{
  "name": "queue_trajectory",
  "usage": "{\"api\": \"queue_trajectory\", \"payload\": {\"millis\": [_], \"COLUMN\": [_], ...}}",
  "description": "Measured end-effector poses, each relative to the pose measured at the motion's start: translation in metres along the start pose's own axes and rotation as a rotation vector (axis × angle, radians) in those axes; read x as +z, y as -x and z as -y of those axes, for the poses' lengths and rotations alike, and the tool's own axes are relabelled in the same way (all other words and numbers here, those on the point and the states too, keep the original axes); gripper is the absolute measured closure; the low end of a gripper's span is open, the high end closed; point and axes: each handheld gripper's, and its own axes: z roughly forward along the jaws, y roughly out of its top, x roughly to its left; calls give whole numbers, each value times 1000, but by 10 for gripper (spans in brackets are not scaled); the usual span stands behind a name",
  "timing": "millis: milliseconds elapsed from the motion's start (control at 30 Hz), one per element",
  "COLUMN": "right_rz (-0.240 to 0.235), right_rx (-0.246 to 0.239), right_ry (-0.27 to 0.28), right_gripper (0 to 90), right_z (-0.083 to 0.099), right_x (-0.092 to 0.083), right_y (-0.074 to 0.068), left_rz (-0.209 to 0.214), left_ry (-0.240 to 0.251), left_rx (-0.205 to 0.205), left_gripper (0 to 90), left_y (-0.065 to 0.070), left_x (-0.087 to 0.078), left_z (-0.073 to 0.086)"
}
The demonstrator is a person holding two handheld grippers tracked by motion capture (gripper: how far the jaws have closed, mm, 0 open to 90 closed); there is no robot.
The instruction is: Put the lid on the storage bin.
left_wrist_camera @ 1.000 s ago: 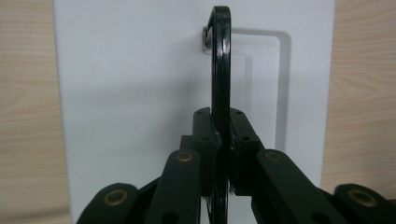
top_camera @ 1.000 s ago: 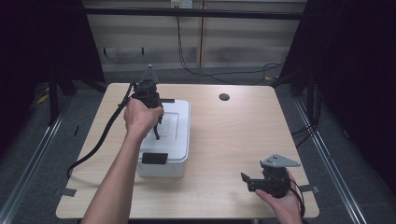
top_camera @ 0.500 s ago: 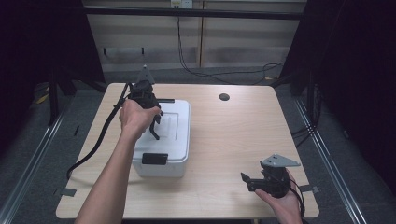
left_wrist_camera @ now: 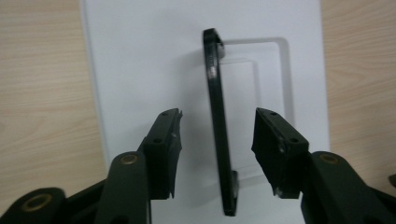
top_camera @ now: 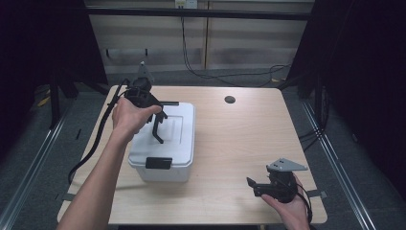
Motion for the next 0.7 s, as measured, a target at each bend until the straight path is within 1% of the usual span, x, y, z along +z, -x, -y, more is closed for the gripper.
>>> {"api": "queue_trajectory", "payload": {"millis": [67,100,133,167,233,300,367,500,567,600,633,667,700], "right_rz": [1,0,2,3,2,2,3,4,2,3,2,1,2], "right_rx": [-2,-4,-4,-7,-6,0,-4,-7,-3,-6,-5,-6,-4], "right_ry": [3,3,1,2,1,-1,1,2,2,2,2,2,3], "right_gripper": [156,155,155,155,156,155,155,155,156,156,155,155,155], "right_z": [0,0,0,0,0,0,0,0,0,0,0,0,0], "right_x": [0,0,0,0,0,0,0,0,0,0,0,0,0], "right_y": [0,0,0,1,1,0,0,1,1,1,1,1,1], "left_rz": [11,14,9,-4,-1,8,25,48,67,78,89,101,120], "left_ry": [8,8,14,18,18,33,45,78,94,96,103,106,110], "left_rx": [16,32,39,56,65,79,104,142,148,161,158,170,187], "left_gripper": [459,439,434,434,408,380,343,309,299,287,269,263,235], "left_y": [-2,-3,-4,-5,-7,-7,-8,-10,-13,-15,-17,-19,-21], "left_x": [-4,-5,-7,-8,-10,-11,-13,-16,-16,-16,-15,-15,-15], "left_z": [1,1,2,3,4,5,6,11,13,14,15,16,18]}}
